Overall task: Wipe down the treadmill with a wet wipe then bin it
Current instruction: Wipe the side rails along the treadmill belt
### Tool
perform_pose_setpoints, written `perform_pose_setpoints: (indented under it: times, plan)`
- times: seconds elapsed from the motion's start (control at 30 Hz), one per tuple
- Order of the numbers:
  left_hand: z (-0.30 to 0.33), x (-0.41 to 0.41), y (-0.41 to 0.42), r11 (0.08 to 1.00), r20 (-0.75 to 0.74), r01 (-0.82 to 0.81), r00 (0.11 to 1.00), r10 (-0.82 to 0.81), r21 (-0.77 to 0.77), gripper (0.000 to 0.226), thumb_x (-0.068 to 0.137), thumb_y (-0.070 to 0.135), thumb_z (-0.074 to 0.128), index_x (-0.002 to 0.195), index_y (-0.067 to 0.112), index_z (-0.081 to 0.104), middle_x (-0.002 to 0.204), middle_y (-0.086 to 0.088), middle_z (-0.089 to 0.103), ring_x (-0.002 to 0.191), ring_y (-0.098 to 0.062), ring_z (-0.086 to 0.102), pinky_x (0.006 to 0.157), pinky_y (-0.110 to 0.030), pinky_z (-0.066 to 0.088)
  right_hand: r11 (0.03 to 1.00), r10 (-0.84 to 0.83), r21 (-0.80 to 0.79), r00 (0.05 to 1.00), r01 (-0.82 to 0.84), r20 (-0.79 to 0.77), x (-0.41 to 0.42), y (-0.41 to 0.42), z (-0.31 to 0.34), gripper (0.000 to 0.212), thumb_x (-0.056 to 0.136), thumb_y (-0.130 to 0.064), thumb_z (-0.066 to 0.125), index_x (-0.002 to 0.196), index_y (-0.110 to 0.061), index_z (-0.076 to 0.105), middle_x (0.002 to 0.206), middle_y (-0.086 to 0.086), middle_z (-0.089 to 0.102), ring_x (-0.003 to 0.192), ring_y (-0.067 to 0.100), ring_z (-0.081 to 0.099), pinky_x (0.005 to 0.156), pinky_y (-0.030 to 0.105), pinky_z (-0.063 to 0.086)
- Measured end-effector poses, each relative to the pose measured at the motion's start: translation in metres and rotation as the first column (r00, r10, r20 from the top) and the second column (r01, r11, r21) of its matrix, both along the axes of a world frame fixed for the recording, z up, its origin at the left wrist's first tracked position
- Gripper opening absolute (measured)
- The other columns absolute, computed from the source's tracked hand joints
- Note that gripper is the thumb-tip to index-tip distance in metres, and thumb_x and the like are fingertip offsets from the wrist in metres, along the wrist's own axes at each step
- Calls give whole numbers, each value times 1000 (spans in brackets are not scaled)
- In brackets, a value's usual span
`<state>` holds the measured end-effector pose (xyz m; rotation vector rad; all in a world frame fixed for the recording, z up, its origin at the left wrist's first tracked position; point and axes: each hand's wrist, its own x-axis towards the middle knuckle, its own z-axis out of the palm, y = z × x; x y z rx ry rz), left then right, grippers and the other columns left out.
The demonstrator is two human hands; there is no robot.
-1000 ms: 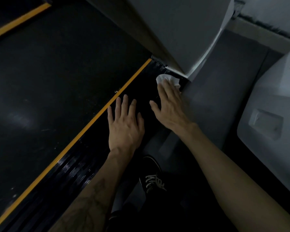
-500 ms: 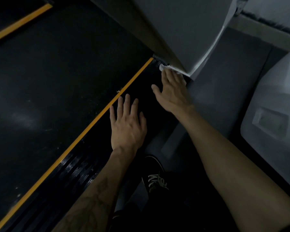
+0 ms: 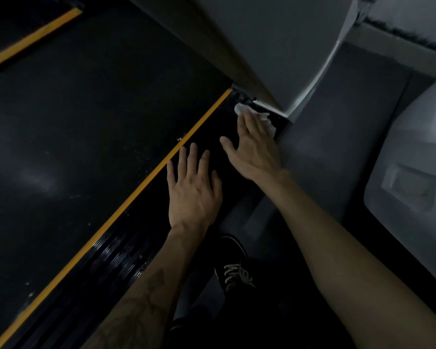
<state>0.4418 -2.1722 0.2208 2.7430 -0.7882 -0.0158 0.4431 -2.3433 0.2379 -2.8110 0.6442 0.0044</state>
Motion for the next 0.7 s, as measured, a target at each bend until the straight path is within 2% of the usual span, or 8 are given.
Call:
perform_pose_setpoints:
  times: [0.07,0.13,0.23,0.33,0.47,0.6,0.7]
  plan:
    - [-1,0,0,1000,-1,4,1000,-4,-2,66,103,48,14,161,20,29,172,-8,15,160,-24,1,129,-51,4,999,29,-34,999,-28,29,-3,1,-6,81,104,-57,35,161,-3,19,171,10,10,157,27,9,128,45,9]
    - [-1,0,-1,1000,0,1,1000,-1,-11,65,104,47,15,160,20,30,172,-8,16,160,-24,2,129,-51,4,999,-1,-46,1000,2,20,7,-5,-5,80,105,-56,35,162,-3,17,171,10,9,157,26,8,128,43,7]
    - [-2,2,0,1000,-10,-4,1000,4,-3,63,105,47,16,161,21,29,172,-7,14,160,-23,1,129,-51,4,998,-51,25,998,52,-33,28,-11,1,81,106,-56,31,163,-3,8,172,11,0,158,24,0,127,41,-1]
    - [-2,1,1,1000,-12,-2,1000,2,-6,64,104,47,16,160,20,29,172,-7,15,160,-23,1,129,-51,3,994,-42,94,998,46,-41,23,0,3,80,107,-55,30,163,-3,7,172,10,-2,158,23,-3,127,41,-2]
    - [-2,1,0,1000,-4,0,1000,0,-6,64,104,47,16,160,20,30,171,-8,16,160,-24,2,129,-50,4,1000,-8,23,1000,9,-28,11,10,-3,78,107,-52,32,162,-2,9,172,12,0,159,23,-2,127,41,0]
    - [-1,1,-1,1000,-7,2,1000,-2,-12,62,106,46,16,160,20,30,171,-7,16,160,-24,2,129,-50,3,994,-83,67,995,86,-51,41,0,7,80,107,-52,33,161,1,6,172,13,-1,158,25,-2,128,44,0]
    - [-1,1,-1,1000,-5,4,1000,-4,-11,62,106,46,15,161,20,29,172,-7,15,160,-24,1,129,-49,2,992,-65,99,996,71,-62,27,8,8,77,108,-51,31,162,-1,6,172,11,-3,158,26,-3,126,44,0]
